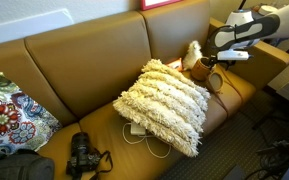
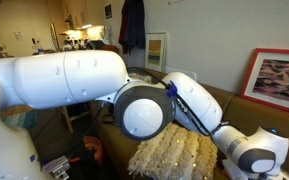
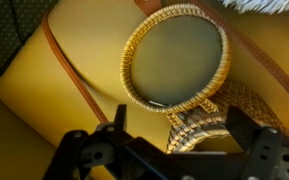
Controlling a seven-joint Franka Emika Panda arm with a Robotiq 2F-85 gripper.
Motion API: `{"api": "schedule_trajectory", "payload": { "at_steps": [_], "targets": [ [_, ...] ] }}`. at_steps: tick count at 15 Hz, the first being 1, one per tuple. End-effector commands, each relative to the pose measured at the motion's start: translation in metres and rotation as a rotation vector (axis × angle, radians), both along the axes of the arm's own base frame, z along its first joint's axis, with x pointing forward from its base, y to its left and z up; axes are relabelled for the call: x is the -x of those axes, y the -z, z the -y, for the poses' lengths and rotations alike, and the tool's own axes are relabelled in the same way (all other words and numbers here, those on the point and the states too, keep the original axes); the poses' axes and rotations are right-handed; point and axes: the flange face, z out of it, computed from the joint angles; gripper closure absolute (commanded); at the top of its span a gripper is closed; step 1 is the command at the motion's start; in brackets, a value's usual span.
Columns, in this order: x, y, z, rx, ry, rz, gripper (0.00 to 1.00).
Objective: Put the bag on the top of the pillow
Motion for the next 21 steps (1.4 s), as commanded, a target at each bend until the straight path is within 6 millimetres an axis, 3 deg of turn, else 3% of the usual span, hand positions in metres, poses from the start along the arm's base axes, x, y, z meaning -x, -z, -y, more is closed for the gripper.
{"api": "schedule_trajectory", "payload": {
  "at_steps": [1, 13, 21],
  "targets": [
    [-0.002, -0.007, 0.008, 0.046, 0.036, 0.021, 0.0],
    [-0.033, -0.038, -0.003, 0.067, -0.014, 0.116, 0.0],
    [-0.015, -0.016, 0.002, 0.066, 0.0, 0.072, 0.0]
  ]
}}
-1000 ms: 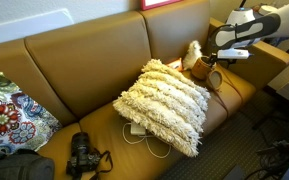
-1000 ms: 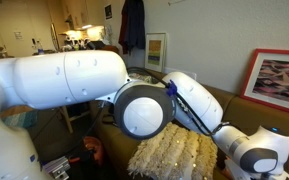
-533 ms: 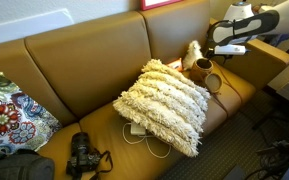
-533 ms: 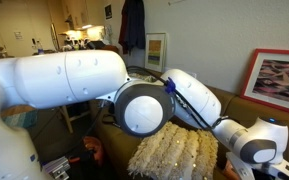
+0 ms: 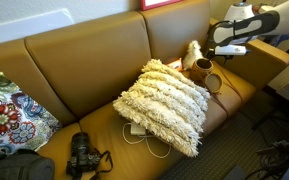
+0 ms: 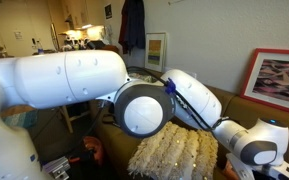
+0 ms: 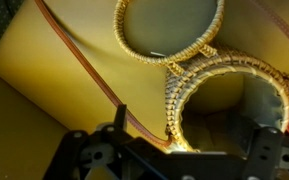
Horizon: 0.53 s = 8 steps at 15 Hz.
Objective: Put the bag on the top of the pillow
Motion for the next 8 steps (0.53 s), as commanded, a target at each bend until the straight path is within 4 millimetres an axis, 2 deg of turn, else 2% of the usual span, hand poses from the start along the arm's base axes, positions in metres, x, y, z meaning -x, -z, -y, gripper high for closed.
{"api": "schedule_trajectory", "payload": {
  "at_steps": [1, 8],
  "targets": [
    [0.01, 0.0112, 0.0044, 0.015, 0.001, -0.018, 0.0],
    [0.0176, 0.021, 0.0058, 0.016, -0.014, -0.026, 0.0]
  ]
}}
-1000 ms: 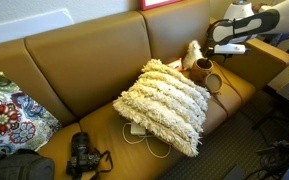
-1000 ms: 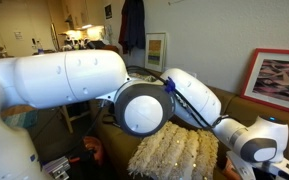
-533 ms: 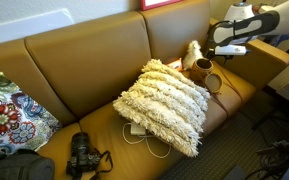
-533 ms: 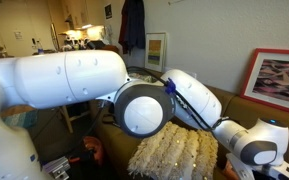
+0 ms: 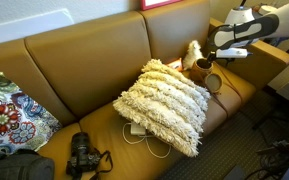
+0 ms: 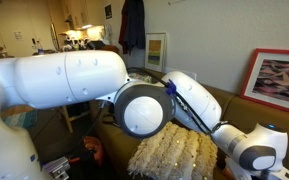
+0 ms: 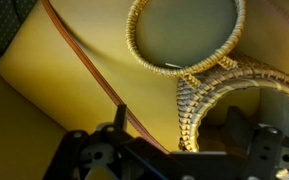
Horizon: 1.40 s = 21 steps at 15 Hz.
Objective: Put the bag on the top of the pillow
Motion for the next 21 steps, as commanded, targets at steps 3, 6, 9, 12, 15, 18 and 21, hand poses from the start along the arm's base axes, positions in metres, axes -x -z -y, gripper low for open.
{"api": "schedule_trajectory", "payload": {
  "at_steps": [3, 6, 9, 12, 15, 18, 21],
  "targets": [
    [0.008, 0.009, 0.002, 0.001, -0.007, -0.019, 0.0],
    [-0.011, -0.02, 0.009, 0.052, 0.061, 0.059, 0.0],
    [-0.013, -0.025, 0.009, 0.042, 0.056, 0.066, 0.0],
    [-0.011, -0.021, 0.008, 0.039, 0.056, 0.06, 0.0],
    [-0.008, -0.013, 0.005, 0.028, 0.047, 0.054, 0.0],
    [-0.004, -0.001, -0.002, 0.014, 0.06, 0.048, 0.0],
    [0.004, 0.014, -0.011, 0.0, 0.052, 0.004, 0.0]
  ]
}}
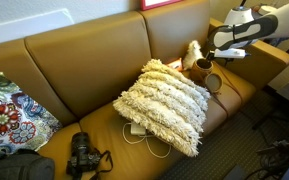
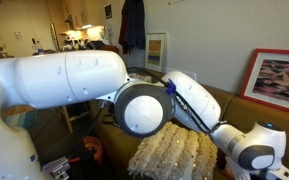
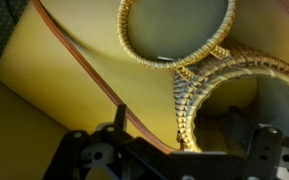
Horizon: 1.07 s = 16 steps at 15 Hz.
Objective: Put the bag on the top of the pillow
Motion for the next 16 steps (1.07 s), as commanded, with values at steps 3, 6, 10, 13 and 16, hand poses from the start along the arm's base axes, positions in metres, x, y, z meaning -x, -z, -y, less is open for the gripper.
{"api": "schedule_trajectory", "payload": {
  "at_steps": [3, 6, 10, 13, 16],
  "targets": [
    [0.0129, 0.0247, -0.0149, -0.036, 0.004, -0.054, 0.0],
    [0.0138, 0.0275, -0.0179, -0.039, 0.014, -0.057, 0.08],
    [0.012, 0.0253, -0.0183, -0.035, 0.016, -0.048, 0.45],
    [0.0115, 0.0242, -0.018, -0.037, 0.012, -0.043, 0.67],
    [0.0121, 0.0234, -0.0151, -0.043, 0.016, -0.035, 0.88]
  ]
}}
